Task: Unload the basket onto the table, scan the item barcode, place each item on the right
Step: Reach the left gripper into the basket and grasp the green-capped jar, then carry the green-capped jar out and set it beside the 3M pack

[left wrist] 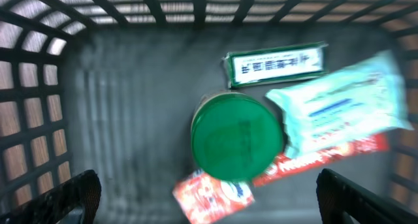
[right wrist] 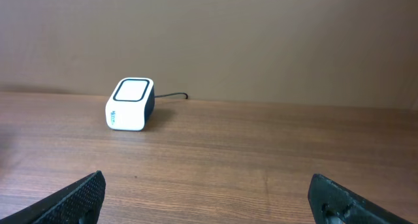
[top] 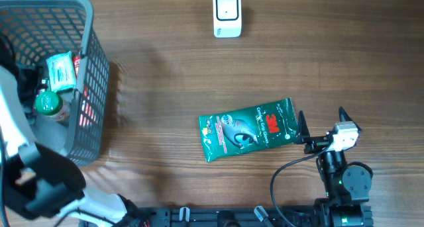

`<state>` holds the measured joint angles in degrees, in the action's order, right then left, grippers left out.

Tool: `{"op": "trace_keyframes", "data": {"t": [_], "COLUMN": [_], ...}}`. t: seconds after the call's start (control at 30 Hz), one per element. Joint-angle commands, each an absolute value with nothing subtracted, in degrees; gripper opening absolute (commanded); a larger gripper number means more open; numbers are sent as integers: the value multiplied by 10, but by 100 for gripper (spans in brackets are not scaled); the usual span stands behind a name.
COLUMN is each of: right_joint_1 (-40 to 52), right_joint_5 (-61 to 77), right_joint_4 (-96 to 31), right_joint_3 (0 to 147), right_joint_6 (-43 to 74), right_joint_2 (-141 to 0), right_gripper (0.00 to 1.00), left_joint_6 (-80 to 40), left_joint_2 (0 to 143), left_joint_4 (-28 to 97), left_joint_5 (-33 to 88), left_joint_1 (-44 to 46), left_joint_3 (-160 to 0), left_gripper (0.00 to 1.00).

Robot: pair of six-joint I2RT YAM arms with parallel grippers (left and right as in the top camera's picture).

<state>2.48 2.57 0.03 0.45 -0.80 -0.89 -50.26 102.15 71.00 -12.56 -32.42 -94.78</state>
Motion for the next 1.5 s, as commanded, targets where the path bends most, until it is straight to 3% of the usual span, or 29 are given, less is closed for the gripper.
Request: {"op": "trace_keyframes", "data": {"t": [0.0,0.47,0.5,0.53,0.6,0.63,0.77,0.93,1.1,1.27,1.37,1.47], "right_joint_1": [25,25,25,25,25,25,25,25,25,25,25,25], "right_joint_5": [30,30,30,30,30,30,30,30,30,30,30,30], "right_joint_4": [2,2,2,2,2,2,2,2,2,2,2,2], "right_joint_3": [3,3,3,3,3,3,3,3,3,3,3,3], "right_joint_6": [-15,-15,-15,-15,-15,-15,-15,-15,-15,-15,-15,-15], "right_joint_2": [-5,-5,-5,-5,-5,-5,-5,-5,-5,-5,-5,-5], "right_gripper": [100,100,100,100,100,100,100,100,100,100,100,100], "left_joint_6": [-515,-513,-513,-513,-512,-512,-512,-512,-495,-495,-472,-433], "left_joint_2": [1084,1179,1180,1180,1180,1180,1180,1168,1103,977,907,898], "left_joint_4": [702,666,664,662,662,662,662,696,808,853,851,851], "left_joint_5": [-129,-94,-95,-95,-95,-95,-95,-92,-49,103,115,110], "left_joint_1": [-327,-322,-322,-322,-321,-321,-321,-324,-324,-315,-244,-118], "left_joint_3": [-947,-939,-934,-929,-927,-927,-926,-953,-1106,-1223,-1223,-1222], "left_gripper": [100,100,91,75,66,56,40,35,34,37,40,40]}}
